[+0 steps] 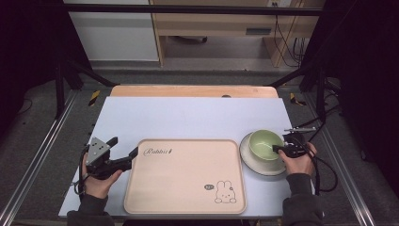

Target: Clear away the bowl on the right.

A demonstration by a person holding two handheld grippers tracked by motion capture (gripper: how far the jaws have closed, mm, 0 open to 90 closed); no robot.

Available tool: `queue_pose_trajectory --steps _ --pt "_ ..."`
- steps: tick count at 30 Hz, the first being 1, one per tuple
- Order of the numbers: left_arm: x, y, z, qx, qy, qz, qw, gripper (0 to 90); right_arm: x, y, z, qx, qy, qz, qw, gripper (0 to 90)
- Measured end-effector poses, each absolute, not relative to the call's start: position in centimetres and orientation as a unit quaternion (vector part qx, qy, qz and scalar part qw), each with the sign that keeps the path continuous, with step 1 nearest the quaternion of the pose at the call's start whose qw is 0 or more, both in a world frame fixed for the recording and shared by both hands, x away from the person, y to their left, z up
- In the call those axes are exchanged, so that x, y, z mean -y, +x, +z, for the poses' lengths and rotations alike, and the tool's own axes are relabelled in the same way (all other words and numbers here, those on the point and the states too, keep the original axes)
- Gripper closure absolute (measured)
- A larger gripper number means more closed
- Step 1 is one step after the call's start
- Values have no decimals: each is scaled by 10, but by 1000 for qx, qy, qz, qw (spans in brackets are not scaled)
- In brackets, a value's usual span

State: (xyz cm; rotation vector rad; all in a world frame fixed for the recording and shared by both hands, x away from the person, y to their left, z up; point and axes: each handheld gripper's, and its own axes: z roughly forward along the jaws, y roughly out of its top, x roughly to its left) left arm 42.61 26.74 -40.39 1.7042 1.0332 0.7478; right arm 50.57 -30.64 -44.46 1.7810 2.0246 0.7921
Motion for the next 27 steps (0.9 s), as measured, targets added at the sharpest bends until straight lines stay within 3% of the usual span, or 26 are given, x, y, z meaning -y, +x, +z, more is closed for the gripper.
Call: queue_pose_trajectory --steps 27 --pt "-268 427 -405 -427 700 307 482 169 308 510 -443 -680 658 291 145 833"
